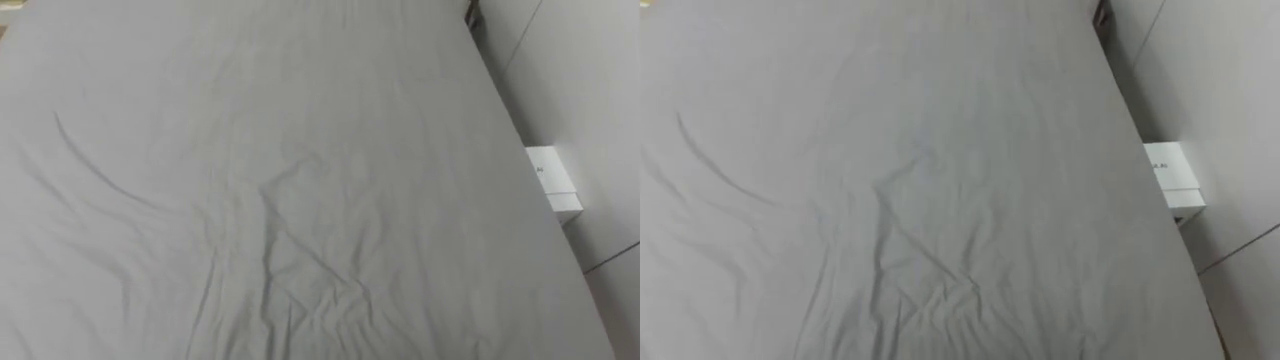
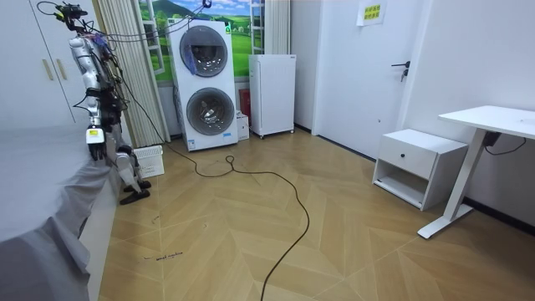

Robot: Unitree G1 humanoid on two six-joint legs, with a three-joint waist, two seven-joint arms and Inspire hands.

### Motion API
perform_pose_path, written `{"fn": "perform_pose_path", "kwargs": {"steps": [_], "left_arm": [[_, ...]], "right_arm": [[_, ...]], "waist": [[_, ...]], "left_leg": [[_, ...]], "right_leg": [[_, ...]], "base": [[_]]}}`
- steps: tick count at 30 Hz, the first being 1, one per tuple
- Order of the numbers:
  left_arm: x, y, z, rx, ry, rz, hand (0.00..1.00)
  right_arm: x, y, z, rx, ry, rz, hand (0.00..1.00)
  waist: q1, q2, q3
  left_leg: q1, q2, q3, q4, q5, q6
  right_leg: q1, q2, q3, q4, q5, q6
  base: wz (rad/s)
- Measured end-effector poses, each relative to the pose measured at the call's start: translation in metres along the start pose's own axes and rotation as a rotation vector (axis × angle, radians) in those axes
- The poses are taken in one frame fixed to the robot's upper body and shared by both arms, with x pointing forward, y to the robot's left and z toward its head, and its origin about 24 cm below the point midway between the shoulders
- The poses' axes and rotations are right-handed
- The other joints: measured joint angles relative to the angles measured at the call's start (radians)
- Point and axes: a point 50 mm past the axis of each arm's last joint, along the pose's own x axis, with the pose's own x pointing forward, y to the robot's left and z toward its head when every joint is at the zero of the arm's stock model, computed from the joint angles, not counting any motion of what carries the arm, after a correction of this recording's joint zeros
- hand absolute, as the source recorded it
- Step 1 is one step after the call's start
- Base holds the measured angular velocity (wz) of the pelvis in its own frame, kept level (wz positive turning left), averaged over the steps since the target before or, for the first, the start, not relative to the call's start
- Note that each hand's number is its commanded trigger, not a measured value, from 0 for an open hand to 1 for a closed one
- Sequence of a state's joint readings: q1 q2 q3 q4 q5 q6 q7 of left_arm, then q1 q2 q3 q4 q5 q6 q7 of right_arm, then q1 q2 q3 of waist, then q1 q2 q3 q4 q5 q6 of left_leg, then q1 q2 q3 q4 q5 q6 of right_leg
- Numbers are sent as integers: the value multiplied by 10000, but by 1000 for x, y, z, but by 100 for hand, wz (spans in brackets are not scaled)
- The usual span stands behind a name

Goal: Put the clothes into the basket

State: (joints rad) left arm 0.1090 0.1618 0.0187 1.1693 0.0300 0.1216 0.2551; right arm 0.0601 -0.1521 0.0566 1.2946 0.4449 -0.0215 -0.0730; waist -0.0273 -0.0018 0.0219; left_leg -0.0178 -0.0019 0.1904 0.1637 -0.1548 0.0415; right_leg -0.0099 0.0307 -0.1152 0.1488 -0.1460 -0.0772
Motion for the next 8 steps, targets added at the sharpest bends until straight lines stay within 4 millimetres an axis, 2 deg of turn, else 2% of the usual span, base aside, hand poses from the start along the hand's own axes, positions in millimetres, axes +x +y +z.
{"fn": "perform_pose_path", "kwargs": {"steps": [3,8], "left_arm": [[-1,-2,-1,-122,14,-13,0],[-2,-4,-5,-428,87,77,0]], "right_arm": [[0,-1,-2,-14,147,-22,0],[0,0,-5,-190,348,40,0]], "waist": [[90,-30,-18],[143,-109,-95]], "left_leg": [[115,-10,-6,-5,0,1],[203,-18,-16,-1,0,3]], "right_leg": [[103,-9,-5,10,-12,-8],[184,-14,-4,26,-16,-8]], "base": [[0],[0]]}}
